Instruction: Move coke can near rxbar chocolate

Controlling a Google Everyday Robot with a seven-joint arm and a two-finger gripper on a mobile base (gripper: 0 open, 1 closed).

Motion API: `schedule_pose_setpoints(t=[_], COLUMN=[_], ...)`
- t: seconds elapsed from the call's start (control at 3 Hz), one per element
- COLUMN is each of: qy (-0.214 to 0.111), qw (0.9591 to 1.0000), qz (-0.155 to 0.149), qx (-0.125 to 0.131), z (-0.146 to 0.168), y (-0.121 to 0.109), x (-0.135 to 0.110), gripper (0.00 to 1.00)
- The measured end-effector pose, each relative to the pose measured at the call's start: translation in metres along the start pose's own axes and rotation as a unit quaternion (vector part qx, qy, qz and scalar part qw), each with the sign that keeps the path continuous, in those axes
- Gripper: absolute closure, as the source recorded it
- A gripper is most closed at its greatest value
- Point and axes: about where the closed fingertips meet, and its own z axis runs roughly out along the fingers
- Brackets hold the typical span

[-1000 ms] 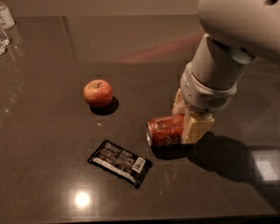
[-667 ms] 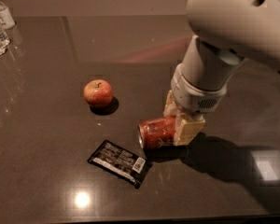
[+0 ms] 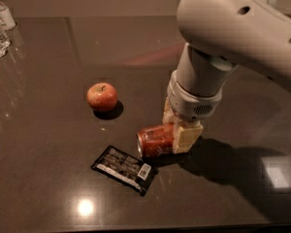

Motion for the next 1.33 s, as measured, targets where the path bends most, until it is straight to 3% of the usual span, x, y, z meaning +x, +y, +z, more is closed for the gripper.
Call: schedule_pose_setpoints(t=[0.67, 1.0, 1.33], qy=[0.002, 0.002, 0.002], qw=[1.0000, 1.0000, 1.0000], qz=[-0.001, -0.001, -0.001], qx=[-0.002, 0.000, 0.000], z=[0.0017, 0.0008, 0.0008], y=[-0.0018, -0.0019, -0.0019], x=[-0.0010, -0.0020, -0.0020], gripper=[0.15, 0.00, 0.00])
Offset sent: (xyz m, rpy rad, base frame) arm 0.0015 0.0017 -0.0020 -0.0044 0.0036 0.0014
